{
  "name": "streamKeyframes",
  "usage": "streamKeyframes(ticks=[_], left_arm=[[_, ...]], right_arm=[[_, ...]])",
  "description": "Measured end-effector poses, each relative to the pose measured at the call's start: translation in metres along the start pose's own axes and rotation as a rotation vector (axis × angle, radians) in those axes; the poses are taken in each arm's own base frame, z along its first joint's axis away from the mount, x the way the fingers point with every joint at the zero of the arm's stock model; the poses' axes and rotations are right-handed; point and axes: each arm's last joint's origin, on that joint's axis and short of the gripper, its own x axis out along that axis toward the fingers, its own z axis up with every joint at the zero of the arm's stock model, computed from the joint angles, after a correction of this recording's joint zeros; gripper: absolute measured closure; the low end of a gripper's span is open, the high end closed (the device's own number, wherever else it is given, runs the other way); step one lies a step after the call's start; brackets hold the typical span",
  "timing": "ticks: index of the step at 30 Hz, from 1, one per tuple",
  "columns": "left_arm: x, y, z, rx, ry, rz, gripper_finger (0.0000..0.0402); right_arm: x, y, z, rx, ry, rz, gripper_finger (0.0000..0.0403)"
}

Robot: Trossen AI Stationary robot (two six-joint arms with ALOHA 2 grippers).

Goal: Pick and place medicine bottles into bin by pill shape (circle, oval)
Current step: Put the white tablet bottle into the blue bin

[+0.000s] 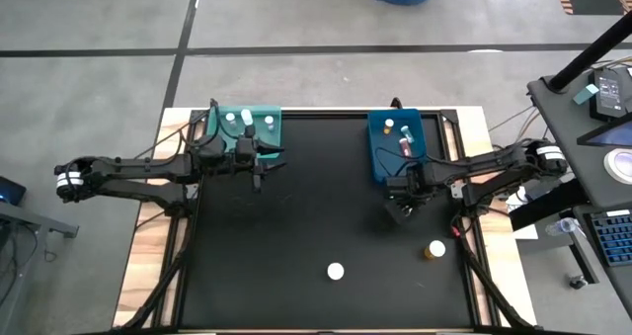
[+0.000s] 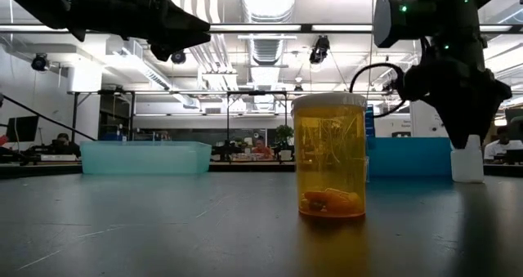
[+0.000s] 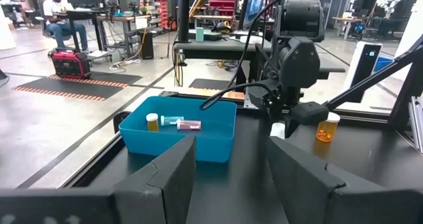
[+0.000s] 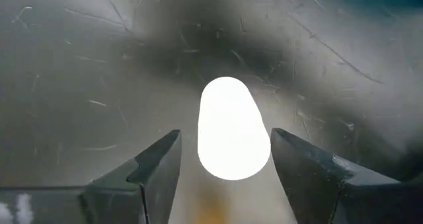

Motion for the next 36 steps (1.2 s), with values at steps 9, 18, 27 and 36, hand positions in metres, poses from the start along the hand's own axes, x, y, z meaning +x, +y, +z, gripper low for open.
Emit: streamKeyframes(ticks=[9, 18, 27, 36], left_arm=[[0.000, 0.000, 0.000, 0.000, 0.000, 0.000, 0.0230], [0.000, 0.000, 0.000, 0.000, 0.001, 0.000, 0.0230], [0.000, 0.000, 0.000, 0.000, 0.001, 0.000, 0.0230], [0.000, 0.000, 0.000, 0.000, 0.000, 0.001, 0.0230]], right_arm=[[0.004, 0.001, 0.001, 0.002, 0.001, -0.017, 0.0237], [-0.003, 0.005, 0.003, 0.018, 0.005, 0.005, 0.0263], [-0.059, 0.036, 0.017, -0.029, -0.118, 0.191, 0.0260], [-0.123, 0.034, 0.053, -0.102, -0.342, 0.295, 0.0260]])
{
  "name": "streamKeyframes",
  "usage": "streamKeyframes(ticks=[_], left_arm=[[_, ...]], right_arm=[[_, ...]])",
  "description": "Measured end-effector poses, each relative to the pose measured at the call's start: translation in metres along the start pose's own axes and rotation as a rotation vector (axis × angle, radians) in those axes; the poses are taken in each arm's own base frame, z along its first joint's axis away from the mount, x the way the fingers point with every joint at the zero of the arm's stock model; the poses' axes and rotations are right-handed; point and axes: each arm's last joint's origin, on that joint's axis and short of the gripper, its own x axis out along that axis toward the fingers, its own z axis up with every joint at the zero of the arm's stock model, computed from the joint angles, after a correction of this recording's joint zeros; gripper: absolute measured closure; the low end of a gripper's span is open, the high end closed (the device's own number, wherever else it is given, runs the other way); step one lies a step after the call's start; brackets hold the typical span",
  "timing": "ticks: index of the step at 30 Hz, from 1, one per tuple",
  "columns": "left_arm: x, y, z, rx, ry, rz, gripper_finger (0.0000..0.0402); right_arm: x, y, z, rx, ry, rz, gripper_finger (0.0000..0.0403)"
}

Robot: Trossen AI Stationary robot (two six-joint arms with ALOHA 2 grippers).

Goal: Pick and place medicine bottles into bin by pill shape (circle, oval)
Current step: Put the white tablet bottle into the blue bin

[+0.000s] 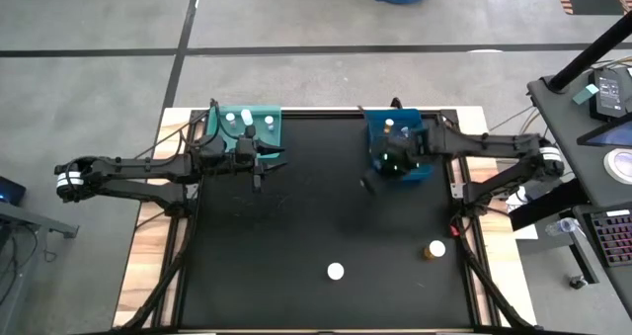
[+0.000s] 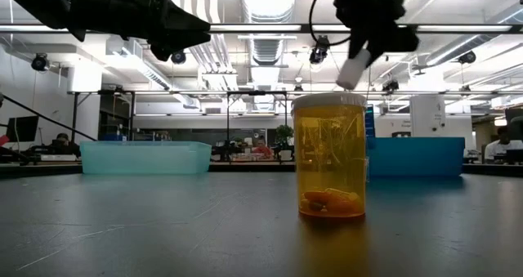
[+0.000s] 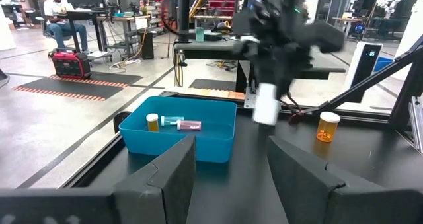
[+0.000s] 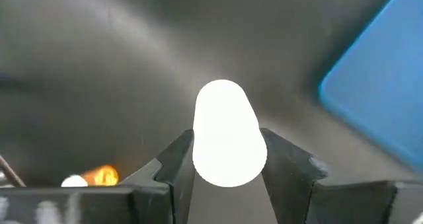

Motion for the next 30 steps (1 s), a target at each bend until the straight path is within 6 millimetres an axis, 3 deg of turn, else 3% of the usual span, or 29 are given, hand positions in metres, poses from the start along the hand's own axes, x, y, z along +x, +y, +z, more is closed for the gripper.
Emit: streamKeyframes(ticks=[5, 14, 23, 30], left_arm=[[0.000, 0.000, 0.000, 0.000, 0.000, 0.000, 0.0230], [0.000, 0.000, 0.000, 0.001, 0.000, 0.000, 0.0230], [0.000, 0.001, 0.000, 0.006, 0.000, 0.021, 0.0230], [0.000, 0.001, 0.000, 0.009, 0.000, 0.021, 0.0230]], right_arm=[[-0.013, -0.026, 0.029, -0.004, -0.056, -0.041, 0.0261], [-0.017, -0.099, 0.064, 0.092, -0.044, -0.196, 0.0261], [0.024, -0.147, 0.092, 0.091, 0.127, -0.274, 0.0261], [0.056, -0.171, 0.107, 0.072, 0.240, -0.297, 0.0261]])
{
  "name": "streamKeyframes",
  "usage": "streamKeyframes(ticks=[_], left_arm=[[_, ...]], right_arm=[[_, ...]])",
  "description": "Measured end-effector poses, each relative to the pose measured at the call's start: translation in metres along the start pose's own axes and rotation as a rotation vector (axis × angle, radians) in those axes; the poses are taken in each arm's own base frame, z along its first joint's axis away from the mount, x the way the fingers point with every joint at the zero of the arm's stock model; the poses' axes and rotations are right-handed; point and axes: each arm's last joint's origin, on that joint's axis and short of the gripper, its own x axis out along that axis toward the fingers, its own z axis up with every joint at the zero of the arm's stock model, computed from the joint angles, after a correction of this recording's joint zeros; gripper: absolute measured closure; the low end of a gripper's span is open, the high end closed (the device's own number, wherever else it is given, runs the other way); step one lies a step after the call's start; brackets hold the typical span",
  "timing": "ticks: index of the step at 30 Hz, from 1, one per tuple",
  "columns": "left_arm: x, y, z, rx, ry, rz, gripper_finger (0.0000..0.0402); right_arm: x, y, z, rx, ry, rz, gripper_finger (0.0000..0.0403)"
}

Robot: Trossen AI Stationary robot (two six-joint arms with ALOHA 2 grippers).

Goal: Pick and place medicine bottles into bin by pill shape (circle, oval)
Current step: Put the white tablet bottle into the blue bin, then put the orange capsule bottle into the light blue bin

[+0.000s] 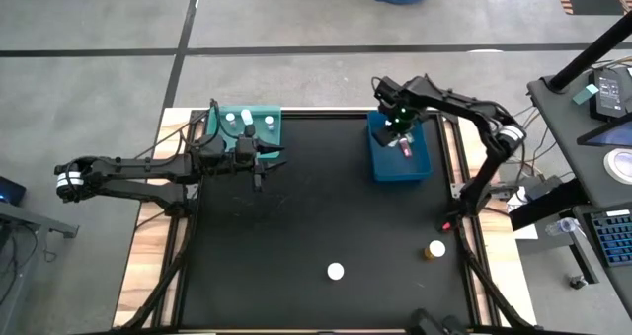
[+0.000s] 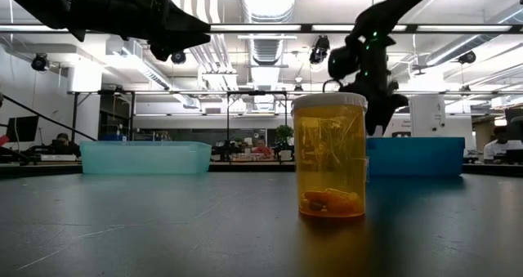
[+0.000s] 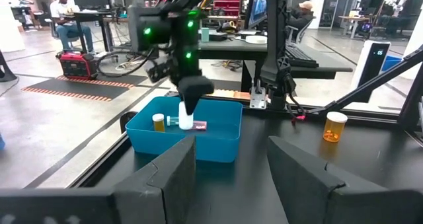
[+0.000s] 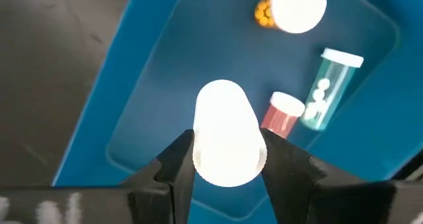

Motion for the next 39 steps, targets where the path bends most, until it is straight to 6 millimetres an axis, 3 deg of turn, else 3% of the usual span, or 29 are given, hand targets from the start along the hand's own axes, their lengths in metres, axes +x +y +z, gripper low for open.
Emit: streamKeyframes(ticks=[6, 15, 28, 33, 39], left_arm=[[0.000, 0.000, 0.000, 0.000, 0.000, 0.000, 0.0230], [0.000, 0.000, 0.000, 0.000, 0.001, 0.000, 0.0230], [0.000, 0.000, -0.001, -0.003, 0.008, -0.001, 0.0230], [0.000, 0.000, -0.001, -0.009, 0.008, -0.001, 0.0230], [0.000, 0.000, 0.000, -0.011, 0.004, -0.001, 0.0230]], right_arm=[[0.016, -0.002, 0.016, -0.017, 0.040, -0.011, 0.0261], [0.026, -0.002, 0.020, -0.023, 0.065, -0.019, 0.0259], [0.026, -0.002, 0.020, -0.023, 0.065, -0.022, 0.0182], [0.015, -0.002, 0.017, -0.025, 0.038, -0.017, 0.0169], [-0.017, 0.004, 0.001, -0.029, -0.054, -0.002, 0.0172]])
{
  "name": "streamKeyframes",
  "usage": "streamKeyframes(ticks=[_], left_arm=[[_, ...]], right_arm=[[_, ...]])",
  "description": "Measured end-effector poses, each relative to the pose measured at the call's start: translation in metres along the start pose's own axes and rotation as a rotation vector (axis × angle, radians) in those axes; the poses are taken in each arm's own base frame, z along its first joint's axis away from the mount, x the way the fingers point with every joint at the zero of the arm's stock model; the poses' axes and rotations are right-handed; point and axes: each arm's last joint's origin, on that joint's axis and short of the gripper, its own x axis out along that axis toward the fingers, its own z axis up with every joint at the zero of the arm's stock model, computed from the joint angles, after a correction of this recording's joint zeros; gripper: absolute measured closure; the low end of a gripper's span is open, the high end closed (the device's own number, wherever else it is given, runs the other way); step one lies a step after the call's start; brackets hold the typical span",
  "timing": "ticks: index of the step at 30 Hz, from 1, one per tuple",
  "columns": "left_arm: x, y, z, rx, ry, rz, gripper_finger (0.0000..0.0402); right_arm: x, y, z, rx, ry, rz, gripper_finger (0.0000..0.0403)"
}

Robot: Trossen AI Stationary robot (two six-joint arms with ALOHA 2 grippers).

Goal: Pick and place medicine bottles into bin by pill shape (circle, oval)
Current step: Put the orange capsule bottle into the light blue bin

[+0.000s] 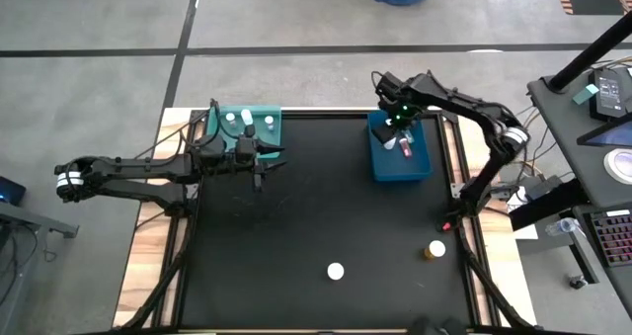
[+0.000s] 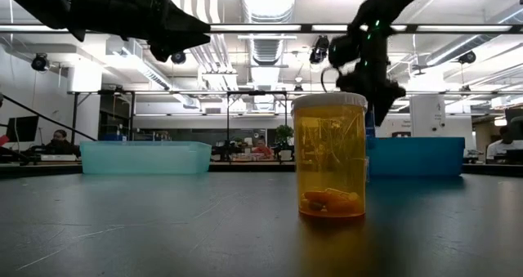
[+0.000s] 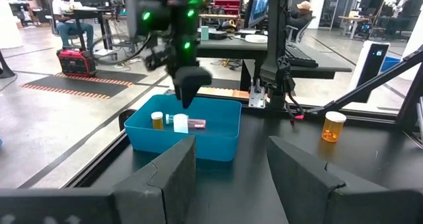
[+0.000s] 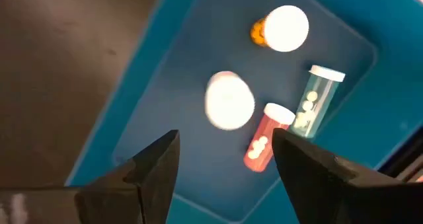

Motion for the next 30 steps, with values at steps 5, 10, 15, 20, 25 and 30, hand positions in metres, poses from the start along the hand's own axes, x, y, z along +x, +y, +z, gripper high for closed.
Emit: streamKeyframes(ticks=[5, 10, 15, 20, 25, 30], left_arm=[[0.000, -0.002, 0.002, -0.046, -0.018, -0.008, 0.0230], [0.001, -0.012, 0.009, -0.056, -0.044, -0.062, 0.0230], [0.000, -0.030, 0.017, -0.095, -0.065, -0.130, 0.0231], [0.002, -0.053, 0.019, -0.113, -0.101, -0.138, 0.0231], [0.005, -0.075, 0.017, -0.130, -0.133, -0.147, 0.0231], [0.013, -0.096, 0.022, -0.133, -0.111, -0.159, 0.0231]], right_arm=[[-0.028, 0.023, -0.026, -0.072, -0.157, 0.030, 0.0179], [-0.048, 0.053, -0.063, -0.180, -0.355, 0.093, 0.0179], [-0.056, 0.079, -0.100, -0.329, -0.560, 0.230, 0.0179], [-0.058, 0.096, -0.134, -0.495, -0.772, 0.363, 0.0180], [-0.053, 0.107, -0.160, -0.660, -1.005, 0.490, 0.0180], [-0.039, 0.115, -0.181, -0.776, -1.162, 0.581, 0.0180]])
